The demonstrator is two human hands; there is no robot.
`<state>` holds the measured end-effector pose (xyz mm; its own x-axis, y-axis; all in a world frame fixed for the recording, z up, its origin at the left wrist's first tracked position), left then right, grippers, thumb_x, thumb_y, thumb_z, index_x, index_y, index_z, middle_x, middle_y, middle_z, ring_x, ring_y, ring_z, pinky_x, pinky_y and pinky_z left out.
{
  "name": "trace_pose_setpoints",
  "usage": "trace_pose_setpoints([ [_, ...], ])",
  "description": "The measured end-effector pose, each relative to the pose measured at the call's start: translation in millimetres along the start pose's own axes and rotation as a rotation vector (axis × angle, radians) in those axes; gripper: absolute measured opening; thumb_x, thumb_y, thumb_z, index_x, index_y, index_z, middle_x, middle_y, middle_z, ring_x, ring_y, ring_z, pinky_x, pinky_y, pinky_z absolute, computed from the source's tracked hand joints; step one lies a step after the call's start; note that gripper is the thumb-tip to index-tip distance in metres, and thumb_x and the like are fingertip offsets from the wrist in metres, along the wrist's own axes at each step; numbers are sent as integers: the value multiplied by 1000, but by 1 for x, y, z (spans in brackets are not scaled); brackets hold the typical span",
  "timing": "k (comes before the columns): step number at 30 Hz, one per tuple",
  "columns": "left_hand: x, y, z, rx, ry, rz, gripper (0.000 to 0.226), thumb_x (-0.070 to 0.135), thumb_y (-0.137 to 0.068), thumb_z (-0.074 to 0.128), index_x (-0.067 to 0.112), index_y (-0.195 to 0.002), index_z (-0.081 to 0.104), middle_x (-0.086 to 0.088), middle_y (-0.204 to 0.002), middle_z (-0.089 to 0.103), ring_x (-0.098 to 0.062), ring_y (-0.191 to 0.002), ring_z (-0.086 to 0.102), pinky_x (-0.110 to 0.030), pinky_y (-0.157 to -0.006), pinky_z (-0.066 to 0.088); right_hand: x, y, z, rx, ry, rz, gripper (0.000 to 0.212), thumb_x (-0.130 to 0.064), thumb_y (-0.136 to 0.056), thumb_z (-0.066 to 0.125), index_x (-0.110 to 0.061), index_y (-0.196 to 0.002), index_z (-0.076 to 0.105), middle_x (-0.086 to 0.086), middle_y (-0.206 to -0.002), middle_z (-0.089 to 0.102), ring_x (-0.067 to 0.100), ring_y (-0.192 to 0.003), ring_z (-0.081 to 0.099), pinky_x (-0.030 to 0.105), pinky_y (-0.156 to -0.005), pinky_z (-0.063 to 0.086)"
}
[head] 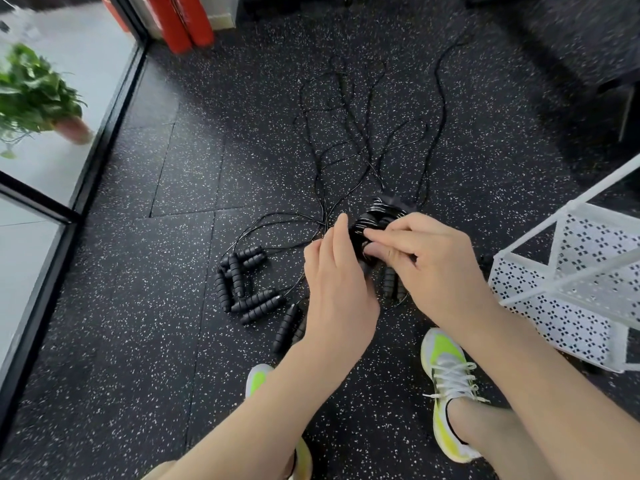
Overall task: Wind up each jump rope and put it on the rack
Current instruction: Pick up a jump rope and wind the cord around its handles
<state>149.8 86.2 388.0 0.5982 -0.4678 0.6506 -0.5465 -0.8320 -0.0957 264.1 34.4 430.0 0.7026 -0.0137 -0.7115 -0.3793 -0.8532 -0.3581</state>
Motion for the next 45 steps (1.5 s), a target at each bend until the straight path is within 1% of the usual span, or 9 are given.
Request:
trace_pose_setpoints([
  [9, 2, 3, 0, 52, -60, 51, 85, -11, -85, 63, 4, -159, 23, -9, -149, 46, -34, -136, 36, -53, -117, 32, 19, -3, 0, -77, -183, 282, 22, -21, -84, 81, -35, -101, 79, -13, -86, 62, 3, -69, 61, 23, -69, 49],
  [13, 1, 2, 4, -9, -111, 75, 96, -13, -77, 66, 1, -160, 19, -11, -148, 46, -35, -133, 35, -52, -115, 29, 23, 5, 3, -152, 43, 384, 18, -38, -89, 74, -42, -107, 76, -13, -89, 63, 10, -84, 61, 40, -77, 51],
  [19, 2, 6, 10, -15, -179, 119, 98, -8, -73, 73, -1, -158, 23, -14, -145, 49, -38, -127, 42, -54, -107, 36, 26, 6, 9, -252, 82, 428, 13, -31, -93, 72, -31, -105, 73, -16, -83, 60, 0, -74, 55, 18, -66, 41],
  [23, 0, 7, 15, -36, -188, 115, 97, -4, -72, 73, -1, -157, 27, -16, -147, 45, -38, -129, 37, -55, -110, 36, 24, 9, 16, -304, 124, 426, 5, -27, -97, 65, -31, -100, 63, -14, -86, 50, 8, -81, 53, 43, -82, 50],
  [27, 1, 5, 17, -221, 111, -115, 93, 24, -88, 72, 14, -162, 17, -3, -158, 29, -22, -145, 29, -33, -115, 31, 24, 10, 16, -339, 179, 412, 8, -30, -100, 61, -37, -97, 57, -17, -86, 45, 5, -80, 46, 38, -77, 44],
  [30, -20, -5, 19, -402, 371, -354, 77, 32, -80, 82, 28, -148, 46, 8, -137, 59, -18, -128, 56, -29, -103, 43, 22, 11, 17, -366, 237, 390, 4, -34, -100, 59, -39, -101, 58, -18, -86, 43, 3, -79, 43, 32, -70, 32],
  [34, -39, -9, 21, -469, 571, -387, 56, 13, -69, 92, 35, -113, 65, 7, -106, 76, -9, -100, 72, -26, -89, 56, 24, 11, 18, -394, 190, 375, 6, -40, -93, 67, -43, -98, 66, -14, -84, 51, 1, -75, 50, 32, -66, 37],
  [39, -44, -8, 20, -459, 594, -356, 76, 22, -64, 89, 37, -131, 55, 7, -118, 73, -12, -106, 72, -40, -101, 55, 30, 11, 18, -363, 87, 403, 20, -35, -91, 72, -46, -107, 75, -22, -91, 57, 0, -85, 55, 41, -79, 50],
  [45, -39, -8, 16, -434, 503, -262, 70, 20, -77, 87, 43, -133, 52, 17, -120, 70, -6, -112, 67, -41, -106, 51, 26, 12, 16, -399, 232, 403, 24, -43, -96, 63, -53, -117, 67, -16, -95, 53, 8, -92, 55, 34, -70, 39],
])
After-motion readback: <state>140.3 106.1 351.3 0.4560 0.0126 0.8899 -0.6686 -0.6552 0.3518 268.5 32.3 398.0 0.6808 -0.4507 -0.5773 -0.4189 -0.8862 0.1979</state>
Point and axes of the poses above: each hand's wrist, its own y-axis away from the middle knuckle, its own z-axis out of the palm, x = y × z, the point moved 9 cm from there along -y, towards the middle knuckle
